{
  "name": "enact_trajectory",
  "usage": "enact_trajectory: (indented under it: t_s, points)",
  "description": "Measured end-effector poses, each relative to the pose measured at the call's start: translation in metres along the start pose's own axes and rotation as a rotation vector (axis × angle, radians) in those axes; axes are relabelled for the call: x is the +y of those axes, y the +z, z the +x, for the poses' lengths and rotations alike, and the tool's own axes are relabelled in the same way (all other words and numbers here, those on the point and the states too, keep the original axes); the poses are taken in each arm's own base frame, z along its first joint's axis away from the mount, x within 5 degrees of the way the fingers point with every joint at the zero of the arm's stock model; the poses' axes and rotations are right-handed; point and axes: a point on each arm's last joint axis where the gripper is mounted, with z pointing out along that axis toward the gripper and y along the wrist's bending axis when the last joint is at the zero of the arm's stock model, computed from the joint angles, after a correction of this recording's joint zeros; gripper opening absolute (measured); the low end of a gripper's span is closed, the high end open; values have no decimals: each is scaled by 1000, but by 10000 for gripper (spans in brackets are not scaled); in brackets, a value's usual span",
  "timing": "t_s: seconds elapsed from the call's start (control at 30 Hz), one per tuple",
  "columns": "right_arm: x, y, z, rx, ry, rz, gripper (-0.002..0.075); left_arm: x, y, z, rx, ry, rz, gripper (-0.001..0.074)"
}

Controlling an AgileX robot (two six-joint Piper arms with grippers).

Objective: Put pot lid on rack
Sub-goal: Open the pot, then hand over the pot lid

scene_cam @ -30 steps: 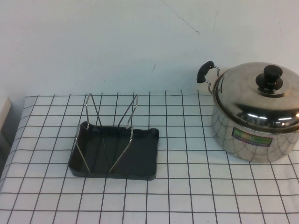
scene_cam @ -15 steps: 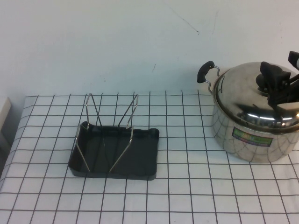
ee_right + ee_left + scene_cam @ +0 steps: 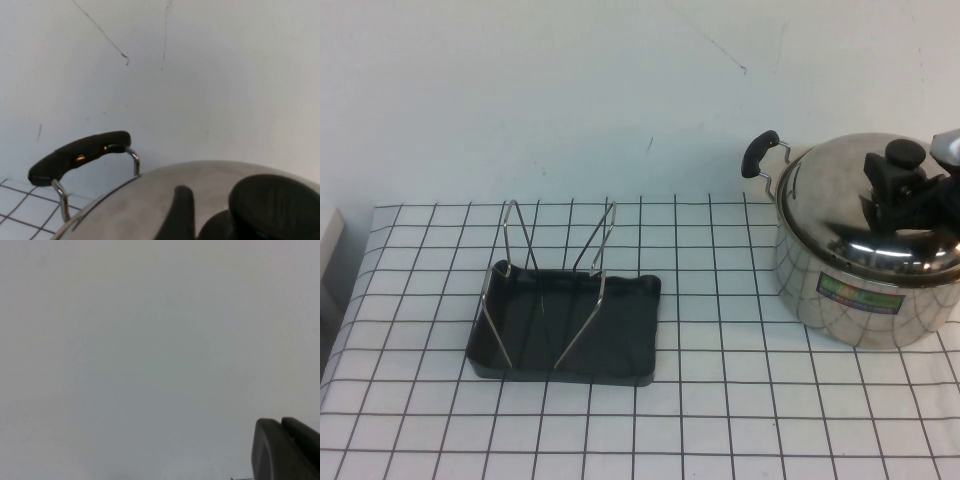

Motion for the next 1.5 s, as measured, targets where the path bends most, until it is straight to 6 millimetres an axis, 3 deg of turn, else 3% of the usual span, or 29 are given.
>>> enact_trajectory:
  t_s: [0.13, 0.27, 0.47, 0.63, 0.87, 1.07, 1.17, 1.37, 1.5]
  points:
    - [-1, 2, 5, 11, 13, 11, 534, 0, 0, 0, 0, -7, 0, -2]
    - [0, 2, 5, 6, 6, 7, 350, 0, 0, 0, 0, -7, 0, -2]
    - [0, 3, 3, -26, -9, 3, 356, 0, 0, 0, 0, -5, 2, -2]
    - [2, 2, -10, -183, -39, -6, 356, 0, 0, 1, 8, -69, 2, -2]
    - [6, -10, -38, -288, -35, -53, 356, -3, 0, 1, 13, -387, 34, -2]
    - [35, -34, -78, -400, -89, -253, 356, -23, -4, -14, -60, -653, 301, 15]
    - [62, -48, -96, -452, -100, -385, 356, -34, -9, -18, -28, -815, 451, 121]
    - [123, -75, -115, -536, -130, -638, 356, -43, -13, -20, 118, -1235, 569, 592]
    - [163, -90, -115, -565, -152, -772, 356, -46, -15, -20, 157, -1279, 615, 673]
